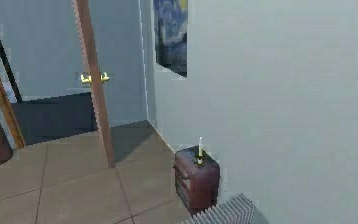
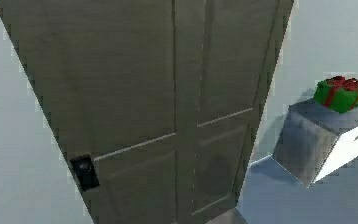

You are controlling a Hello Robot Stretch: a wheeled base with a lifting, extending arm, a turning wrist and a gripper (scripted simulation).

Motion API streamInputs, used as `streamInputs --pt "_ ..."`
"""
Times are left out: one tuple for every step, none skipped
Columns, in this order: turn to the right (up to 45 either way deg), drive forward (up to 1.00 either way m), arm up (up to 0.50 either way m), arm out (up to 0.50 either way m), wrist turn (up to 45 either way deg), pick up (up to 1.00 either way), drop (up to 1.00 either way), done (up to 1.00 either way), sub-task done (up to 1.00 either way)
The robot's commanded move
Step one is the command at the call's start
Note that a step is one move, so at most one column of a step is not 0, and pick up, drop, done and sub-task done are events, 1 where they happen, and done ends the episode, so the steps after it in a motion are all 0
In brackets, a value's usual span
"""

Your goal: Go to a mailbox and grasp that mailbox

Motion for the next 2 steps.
streamInputs --pt "-45.0 0.0 0.0 0.0 0.0 0.0 0.0 0.0 0.0" --pt "-36.0 0.0 0.0 0.0 0.0 0.0 0.0 0.0 0.0"
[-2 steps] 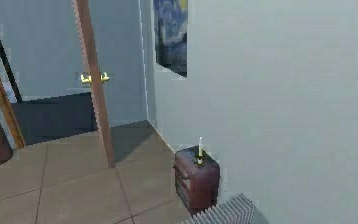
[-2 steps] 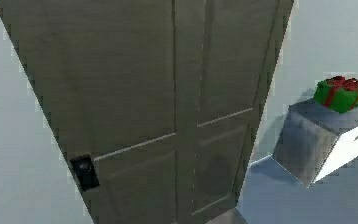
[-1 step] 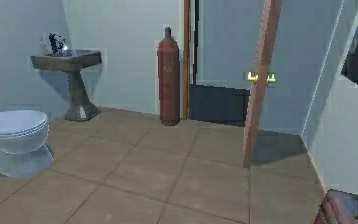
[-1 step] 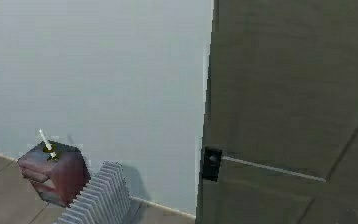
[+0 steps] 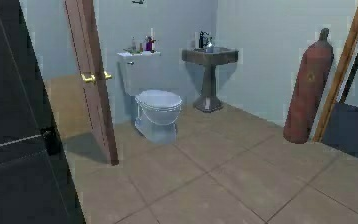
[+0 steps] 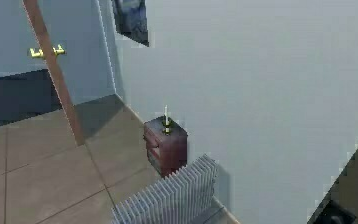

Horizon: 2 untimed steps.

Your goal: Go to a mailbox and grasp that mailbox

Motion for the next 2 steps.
streamInputs --pt "45.0 0.0 0.0 0.0 0.0 0.0 0.0 0.0 0.0" --pt "45.0 0.0 0.0 0.0 0.0 0.0 0.0 0.0 0.0"
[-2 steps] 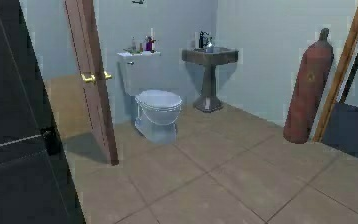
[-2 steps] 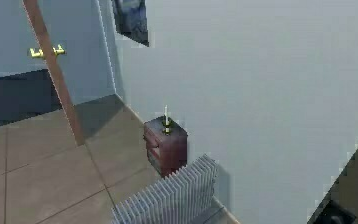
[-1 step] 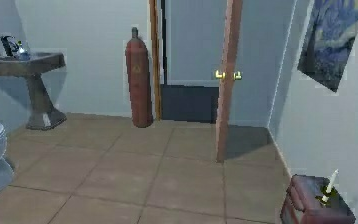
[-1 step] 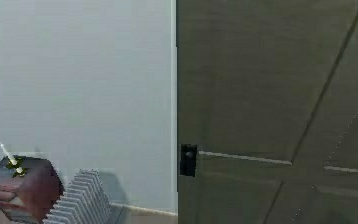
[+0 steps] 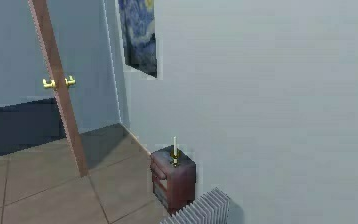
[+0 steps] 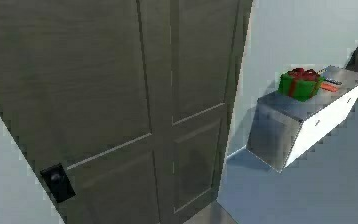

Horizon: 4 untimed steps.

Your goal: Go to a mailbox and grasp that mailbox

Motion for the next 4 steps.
streamInputs --pt "12.0 0.0 0.0 0.0 0.0 0.0 0.0 0.0 0.0" --pt "0.0 0.45 0.0 0.0 0.0 0.0 0.0 0.0 0.0" --pt "-45.0 0.0 0.0 0.0 0.0 0.0 0.0 0.0 0.0" --pt "-45.0 0.0 0.0 0.0 0.0 0.0 0.0 0.0 0.0"
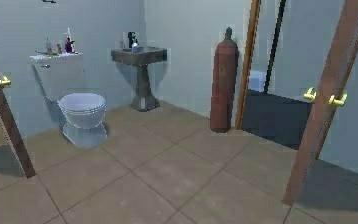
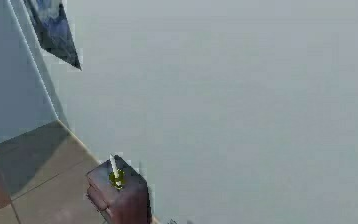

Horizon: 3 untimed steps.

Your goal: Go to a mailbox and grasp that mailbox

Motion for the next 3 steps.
streamInputs --pt "-21.0 0.0 0.0 0.0 0.0 0.0 0.0 0.0 0.0" --pt "0.0 0.0 0.08 0.0 0.0 0.0 0.0 0.0 0.0" --pt "0.0 0.0 0.0 0.38 0.0 0.0 0.0 0.0 0.0"
